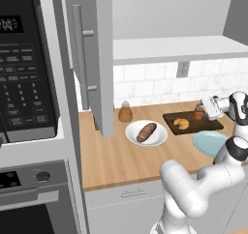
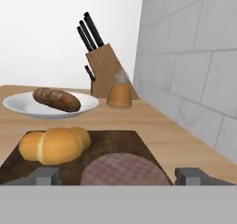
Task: From the different types of pastries on the counter, select a croissant and place it on the cutting board. Then retrieve a jar of jam from the cabinet and place it alongside the croissant on the cutting board.
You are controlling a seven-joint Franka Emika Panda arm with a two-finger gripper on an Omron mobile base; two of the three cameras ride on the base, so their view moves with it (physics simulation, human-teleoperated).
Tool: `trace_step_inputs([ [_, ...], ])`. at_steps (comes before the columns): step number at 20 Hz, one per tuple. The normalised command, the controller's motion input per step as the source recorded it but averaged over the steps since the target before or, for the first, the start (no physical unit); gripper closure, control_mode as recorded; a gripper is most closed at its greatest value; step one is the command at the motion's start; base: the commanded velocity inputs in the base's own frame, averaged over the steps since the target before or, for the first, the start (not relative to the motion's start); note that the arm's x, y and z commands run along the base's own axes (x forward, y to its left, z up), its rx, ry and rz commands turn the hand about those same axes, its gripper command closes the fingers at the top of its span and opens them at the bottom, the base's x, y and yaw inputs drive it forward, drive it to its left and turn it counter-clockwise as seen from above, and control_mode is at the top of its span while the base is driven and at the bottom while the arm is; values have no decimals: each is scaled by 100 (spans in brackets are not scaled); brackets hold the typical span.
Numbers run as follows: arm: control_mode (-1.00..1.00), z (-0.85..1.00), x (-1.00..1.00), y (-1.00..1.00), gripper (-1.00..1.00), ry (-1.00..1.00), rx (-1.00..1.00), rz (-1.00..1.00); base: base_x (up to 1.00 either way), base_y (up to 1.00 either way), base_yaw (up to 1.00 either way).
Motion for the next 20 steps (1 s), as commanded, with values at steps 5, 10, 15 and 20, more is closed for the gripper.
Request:
trace_step_inputs([
  [5,-100,93,-46,2,-100,-13,-1,-1,0,0,0],
  [10,-100,72,-76,33,-100,0,-8,-9,0,0,0],
  [15,-100,25,-83,78,-100,10,-18,-8,0,0,0],
  [20,-100,-58,-88,100,-100,0,-24,10,0,0,0],
])
